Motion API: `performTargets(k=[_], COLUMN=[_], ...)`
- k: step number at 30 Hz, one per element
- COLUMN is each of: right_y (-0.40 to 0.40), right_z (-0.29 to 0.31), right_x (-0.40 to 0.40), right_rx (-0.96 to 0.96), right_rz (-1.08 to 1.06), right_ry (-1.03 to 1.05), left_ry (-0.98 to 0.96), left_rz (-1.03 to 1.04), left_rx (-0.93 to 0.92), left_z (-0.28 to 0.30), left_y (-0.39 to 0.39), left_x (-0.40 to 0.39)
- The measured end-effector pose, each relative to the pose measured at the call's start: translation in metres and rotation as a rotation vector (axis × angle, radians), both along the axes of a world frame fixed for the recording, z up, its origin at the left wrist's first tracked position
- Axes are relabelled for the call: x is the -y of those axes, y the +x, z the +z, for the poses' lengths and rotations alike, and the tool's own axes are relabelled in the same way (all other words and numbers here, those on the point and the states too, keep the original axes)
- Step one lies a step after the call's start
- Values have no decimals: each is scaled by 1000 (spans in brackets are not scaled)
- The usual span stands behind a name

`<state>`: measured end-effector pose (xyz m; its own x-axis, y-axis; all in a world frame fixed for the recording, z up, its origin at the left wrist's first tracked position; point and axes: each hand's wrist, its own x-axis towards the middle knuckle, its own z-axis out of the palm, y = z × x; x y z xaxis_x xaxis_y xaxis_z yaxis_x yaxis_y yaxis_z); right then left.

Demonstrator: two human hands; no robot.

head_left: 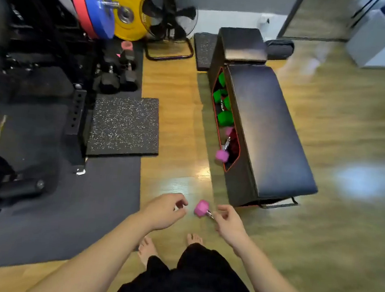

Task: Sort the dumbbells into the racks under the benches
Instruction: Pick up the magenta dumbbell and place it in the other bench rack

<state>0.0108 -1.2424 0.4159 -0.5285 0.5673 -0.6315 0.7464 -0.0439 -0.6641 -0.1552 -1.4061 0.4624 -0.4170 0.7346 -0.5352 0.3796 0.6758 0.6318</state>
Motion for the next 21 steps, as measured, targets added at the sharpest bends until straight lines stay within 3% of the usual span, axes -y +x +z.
performTargets(k=[14,21], right_y=[70,69], right_z=[4,-20], right_x=[41,26], right_rx=[-21,10], right_rz=[-710,-834], right_ry=[-65,-149], left_ry=[-110,-171], left_rz=[-448,-420], left_rx=[25,-20], left_z=[-40,-54], left_y=[-8,-26], left_x=[-51,-86])
